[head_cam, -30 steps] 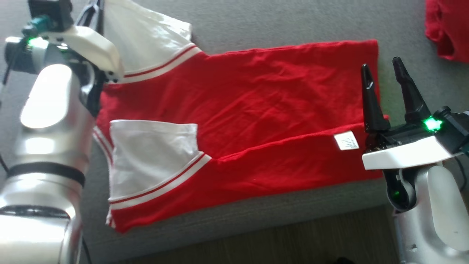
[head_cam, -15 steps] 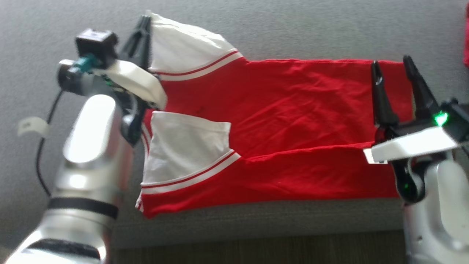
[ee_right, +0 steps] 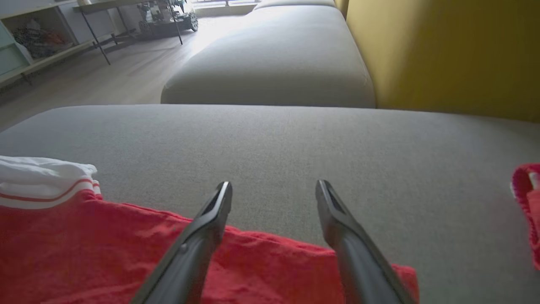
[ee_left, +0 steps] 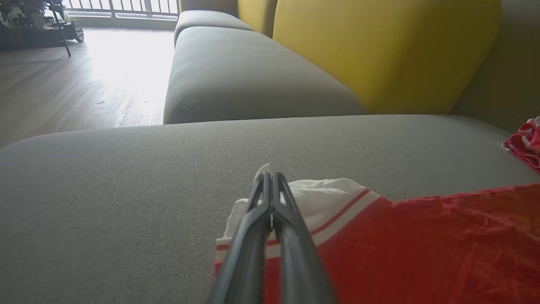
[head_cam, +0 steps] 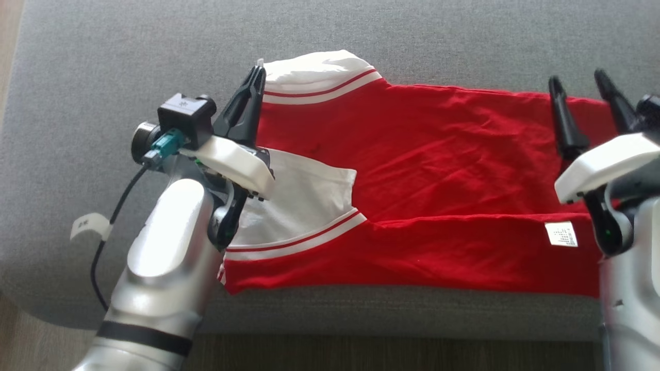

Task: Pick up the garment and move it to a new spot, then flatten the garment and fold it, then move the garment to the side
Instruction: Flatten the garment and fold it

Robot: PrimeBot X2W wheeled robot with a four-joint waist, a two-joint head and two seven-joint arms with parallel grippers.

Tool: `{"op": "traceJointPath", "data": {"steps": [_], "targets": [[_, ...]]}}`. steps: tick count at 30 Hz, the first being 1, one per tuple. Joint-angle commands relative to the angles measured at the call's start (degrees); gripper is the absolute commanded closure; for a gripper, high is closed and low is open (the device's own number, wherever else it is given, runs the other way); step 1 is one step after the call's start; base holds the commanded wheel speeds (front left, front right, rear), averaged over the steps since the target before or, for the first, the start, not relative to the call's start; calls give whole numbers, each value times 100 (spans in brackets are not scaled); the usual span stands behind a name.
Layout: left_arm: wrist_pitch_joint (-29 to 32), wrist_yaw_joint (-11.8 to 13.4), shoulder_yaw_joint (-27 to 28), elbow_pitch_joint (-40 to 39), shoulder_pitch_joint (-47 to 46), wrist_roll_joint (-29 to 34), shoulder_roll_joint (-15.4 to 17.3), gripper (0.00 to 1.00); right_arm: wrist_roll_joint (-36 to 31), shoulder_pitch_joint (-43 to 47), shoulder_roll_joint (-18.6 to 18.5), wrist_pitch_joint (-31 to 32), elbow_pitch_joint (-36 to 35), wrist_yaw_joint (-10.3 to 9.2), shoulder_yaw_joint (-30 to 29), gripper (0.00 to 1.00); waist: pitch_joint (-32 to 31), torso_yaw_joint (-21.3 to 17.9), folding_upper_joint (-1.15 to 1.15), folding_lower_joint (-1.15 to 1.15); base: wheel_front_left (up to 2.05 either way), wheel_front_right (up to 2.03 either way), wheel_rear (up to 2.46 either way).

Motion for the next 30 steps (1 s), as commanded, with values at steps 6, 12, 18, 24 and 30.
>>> {"op": "traceJointPath", "data": {"steps": [6,12,18,24,30], "targets": [[80,99,35,-466,55,-121,90,100,-12,49,-192,85,261,-1,-77,0,28,-8,0,0,0,0,0],[119,149,-72,-643,75,-171,83,100,-119,-61,-300,149,503,-1,-289,0,152,53,0,0,0,0,0],[115,179,-201,-724,91,-258,76,100,-234,-175,-355,131,744,-1,-531,0,247,127,0,0,0,0,0],[101,216,-295,-744,62,-328,72,100,-320,-306,-438,28,978,-1,-706,0,307,176,0,0,0,0,0],[115,232,-383,-735,3,-384,70,100,-440,-421,-487,-69,1188,-1,-744,0,354,206,0,0,0,0,0]]}}
